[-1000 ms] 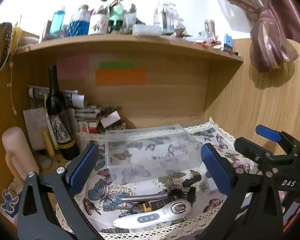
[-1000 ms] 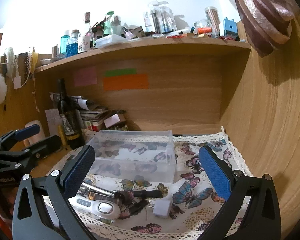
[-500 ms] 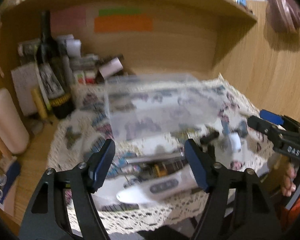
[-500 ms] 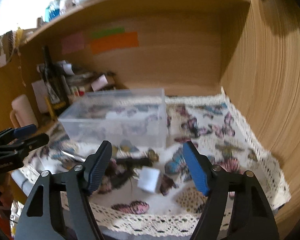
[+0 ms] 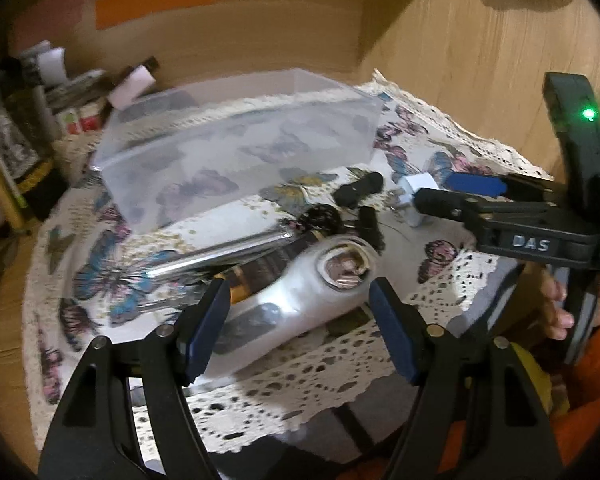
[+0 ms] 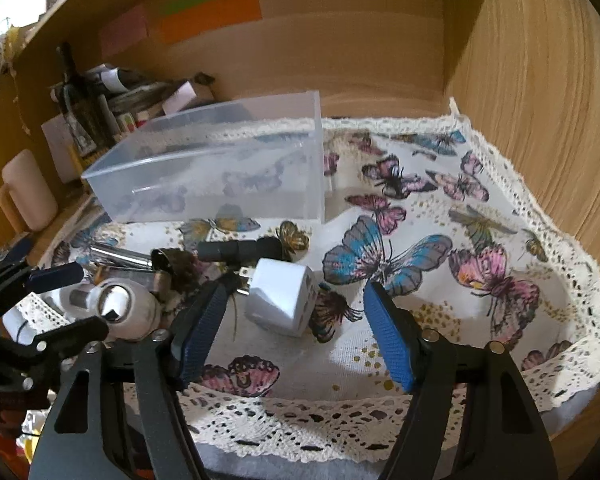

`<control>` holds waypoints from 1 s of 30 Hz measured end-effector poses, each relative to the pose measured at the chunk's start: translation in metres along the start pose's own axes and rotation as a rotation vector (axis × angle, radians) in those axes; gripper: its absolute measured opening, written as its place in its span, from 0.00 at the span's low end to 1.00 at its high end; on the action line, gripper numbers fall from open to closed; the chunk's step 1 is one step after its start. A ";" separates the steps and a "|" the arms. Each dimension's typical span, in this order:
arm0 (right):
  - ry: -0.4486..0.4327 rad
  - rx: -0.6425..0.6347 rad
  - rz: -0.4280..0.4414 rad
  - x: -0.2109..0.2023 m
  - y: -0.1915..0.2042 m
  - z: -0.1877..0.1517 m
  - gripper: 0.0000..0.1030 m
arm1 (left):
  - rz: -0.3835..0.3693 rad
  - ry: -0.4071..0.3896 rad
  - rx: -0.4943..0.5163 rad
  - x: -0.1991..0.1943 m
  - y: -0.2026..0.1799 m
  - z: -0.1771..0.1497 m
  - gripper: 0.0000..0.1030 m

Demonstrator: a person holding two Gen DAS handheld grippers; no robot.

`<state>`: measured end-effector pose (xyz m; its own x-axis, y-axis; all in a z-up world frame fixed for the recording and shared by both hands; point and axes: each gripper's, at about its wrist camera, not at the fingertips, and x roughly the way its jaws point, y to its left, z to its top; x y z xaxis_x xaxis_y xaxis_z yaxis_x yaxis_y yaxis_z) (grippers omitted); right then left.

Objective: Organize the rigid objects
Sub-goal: 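Grasp the white plug cube with the right tool while the left tool grasps the white facial device, then carry the plug into the clear box and release while the left tool drops the device in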

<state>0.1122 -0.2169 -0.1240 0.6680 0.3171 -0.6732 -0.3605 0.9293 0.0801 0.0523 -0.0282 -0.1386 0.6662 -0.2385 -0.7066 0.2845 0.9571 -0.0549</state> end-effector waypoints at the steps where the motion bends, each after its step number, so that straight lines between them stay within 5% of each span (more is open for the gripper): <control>1: 0.009 0.002 0.004 0.003 -0.001 0.000 0.60 | 0.002 0.001 0.004 0.003 -0.001 0.001 0.69; 10: 0.052 0.013 0.036 0.021 -0.001 0.000 0.32 | 0.001 0.017 0.055 0.020 -0.013 0.003 0.38; 21: -0.010 0.020 0.006 0.005 -0.004 0.004 0.26 | 0.022 -0.043 -0.010 -0.007 0.004 0.011 0.37; 30: -0.121 0.010 0.029 -0.016 0.005 0.032 0.26 | 0.062 -0.204 -0.085 -0.051 0.036 0.042 0.37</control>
<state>0.1209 -0.2112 -0.0892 0.7314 0.3642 -0.5766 -0.3748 0.9210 0.1062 0.0573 0.0120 -0.0751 0.8084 -0.1988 -0.5540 0.1851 0.9793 -0.0813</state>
